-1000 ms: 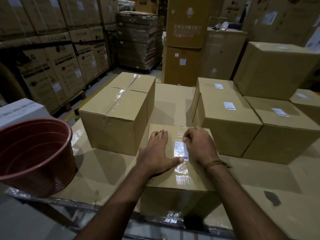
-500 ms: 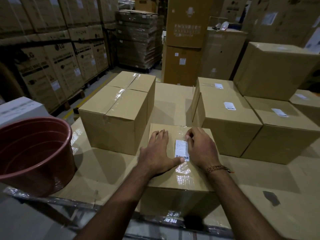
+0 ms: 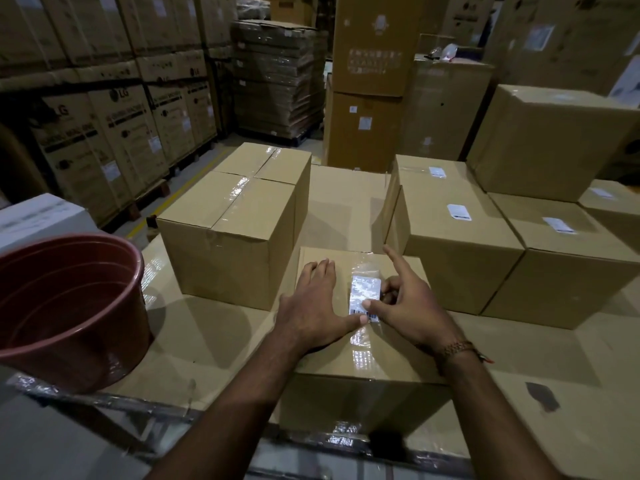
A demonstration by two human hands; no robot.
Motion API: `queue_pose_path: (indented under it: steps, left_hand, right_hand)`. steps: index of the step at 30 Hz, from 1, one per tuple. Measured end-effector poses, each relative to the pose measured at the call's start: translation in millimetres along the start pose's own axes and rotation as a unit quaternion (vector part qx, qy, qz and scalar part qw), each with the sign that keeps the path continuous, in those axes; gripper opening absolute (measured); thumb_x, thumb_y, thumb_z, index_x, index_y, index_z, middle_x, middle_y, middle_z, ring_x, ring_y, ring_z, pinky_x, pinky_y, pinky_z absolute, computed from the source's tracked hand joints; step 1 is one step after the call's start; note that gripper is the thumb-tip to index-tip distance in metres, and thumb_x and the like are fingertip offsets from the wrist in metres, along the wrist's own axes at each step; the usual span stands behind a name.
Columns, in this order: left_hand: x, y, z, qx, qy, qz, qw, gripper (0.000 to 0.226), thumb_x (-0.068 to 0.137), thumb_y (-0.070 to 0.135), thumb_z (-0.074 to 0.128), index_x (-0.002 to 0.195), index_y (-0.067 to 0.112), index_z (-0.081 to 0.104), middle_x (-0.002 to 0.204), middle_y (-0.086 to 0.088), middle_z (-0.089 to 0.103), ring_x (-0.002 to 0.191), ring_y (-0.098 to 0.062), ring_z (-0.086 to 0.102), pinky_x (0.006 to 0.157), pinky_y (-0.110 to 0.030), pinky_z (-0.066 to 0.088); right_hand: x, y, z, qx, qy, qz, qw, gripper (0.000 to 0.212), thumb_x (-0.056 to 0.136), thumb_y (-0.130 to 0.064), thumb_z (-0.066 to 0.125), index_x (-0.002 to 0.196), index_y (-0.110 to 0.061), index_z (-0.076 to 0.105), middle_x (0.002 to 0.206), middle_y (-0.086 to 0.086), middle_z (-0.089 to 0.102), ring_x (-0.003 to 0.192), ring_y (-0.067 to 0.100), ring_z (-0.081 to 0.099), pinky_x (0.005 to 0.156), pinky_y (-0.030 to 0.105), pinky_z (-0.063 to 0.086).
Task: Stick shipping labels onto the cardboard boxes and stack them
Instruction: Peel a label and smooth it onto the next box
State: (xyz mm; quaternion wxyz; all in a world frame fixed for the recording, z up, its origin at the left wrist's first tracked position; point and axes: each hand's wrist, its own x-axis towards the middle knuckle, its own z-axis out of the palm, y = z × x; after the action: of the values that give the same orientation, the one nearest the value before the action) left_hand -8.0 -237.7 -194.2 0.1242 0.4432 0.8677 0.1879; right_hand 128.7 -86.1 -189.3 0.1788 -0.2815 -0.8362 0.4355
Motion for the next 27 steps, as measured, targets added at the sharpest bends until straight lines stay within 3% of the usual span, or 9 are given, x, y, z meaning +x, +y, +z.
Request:
queue_pose_path:
  steps: [3,6,8,12,16,22,25,27]
  left_hand:
    - [0,0,1,-0.004,0.002,-0.001,1.000,0.122,0.082,0.086,0.056,0.168,0.024,-0.004,0.175,0.014,-0.007,0.162,-0.014,-0.003,0.118,-0.064,0.030]
    - [0,-5,3,-0.012,-0.001,0.013,1.000,0.120,0.082,0.086,0.056,0.168,0.028,-0.004,0.175,0.015,-0.008,0.161,-0.012,-0.007,0.117,-0.066,0.028]
    - [1,-10,1,-0.035,-0.022,0.022,0.999,0.123,0.081,0.083,0.062,0.168,0.030,-0.006,0.175,0.016,-0.012,0.161,-0.011,-0.011,0.118,-0.069,0.023]
    - [1,-13,-3,-0.053,-0.052,0.027,0.997,0.131,0.077,0.077,0.070,0.167,0.030,-0.011,0.173,0.018,-0.018,0.159,-0.007,-0.017,0.121,-0.070,0.016]
    - [1,-13,-3,-0.067,-0.056,0.031,0.996,0.136,0.073,0.081,0.071,0.167,0.027,-0.011,0.174,0.017,-0.018,0.159,-0.007,-0.018,0.123,-0.070,0.017]
    - [1,-13,-4,-0.083,-0.069,0.018,0.994,0.141,0.071,0.078,0.076,0.167,0.027,-0.014,0.174,0.012,-0.018,0.161,-0.014,-0.015,0.124,-0.071,0.016]
    - [1,-13,-4,-0.089,-0.073,0.012,0.993,0.142,0.071,0.077,0.078,0.166,0.028,-0.015,0.174,0.011,-0.018,0.162,-0.016,-0.012,0.124,-0.070,0.016]
    - [2,-14,-3,-0.096,-0.073,0.006,0.993,0.145,0.068,0.077,0.080,0.166,0.029,-0.015,0.174,0.010,-0.018,0.162,-0.018,-0.009,0.124,-0.070,0.018]
  right_hand:
    - [-4,3,-4,-0.017,-0.008,0.012,1.000,0.109,0.077,-0.022,0.092,0.163,-0.042,0.028,0.089,0.005,0.071,0.082,0.019,0.070,0.080,0.040,0.061]
    - [-6,1,-2,-0.044,0.005,0.013,0.999,0.079,0.079,-0.020,0.091,0.148,-0.031,0.054,0.087,0.000,0.071,0.074,0.006,0.064,0.076,0.033,0.060]
    - [-6,-1,0,-0.047,0.005,0.017,0.999,0.066,0.080,-0.019,0.091,0.138,-0.030,0.062,0.086,-0.001,0.071,0.071,0.003,0.062,0.075,0.035,0.059]
    - [-11,-7,-1,-0.062,-0.016,0.012,0.998,0.052,0.084,-0.021,0.089,0.130,-0.030,0.065,0.089,-0.006,0.070,0.076,0.006,0.065,0.072,0.031,0.059]
    - [-16,-14,-5,-0.083,-0.049,0.013,0.995,0.061,0.080,-0.024,0.092,0.131,-0.036,0.060,0.095,-0.008,0.071,0.083,0.007,0.067,0.069,0.022,0.052]
    - [-18,-17,-2,-0.094,-0.053,0.030,0.994,0.061,0.083,-0.029,0.090,0.137,-0.030,0.062,0.113,-0.011,0.073,0.101,0.005,0.067,0.083,0.027,0.058]
    - [-20,-21,-4,-0.124,-0.064,0.042,0.989,0.038,0.088,-0.032,0.086,0.123,-0.027,0.073,0.103,-0.012,0.073,0.093,0.002,0.064,0.070,0.018,0.048]
    - [-19,-20,-5,-0.134,-0.062,0.049,0.988,0.025,0.088,-0.034,0.086,0.110,-0.026,0.076,0.096,-0.012,0.073,0.089,0.003,0.065,0.067,0.020,0.047]
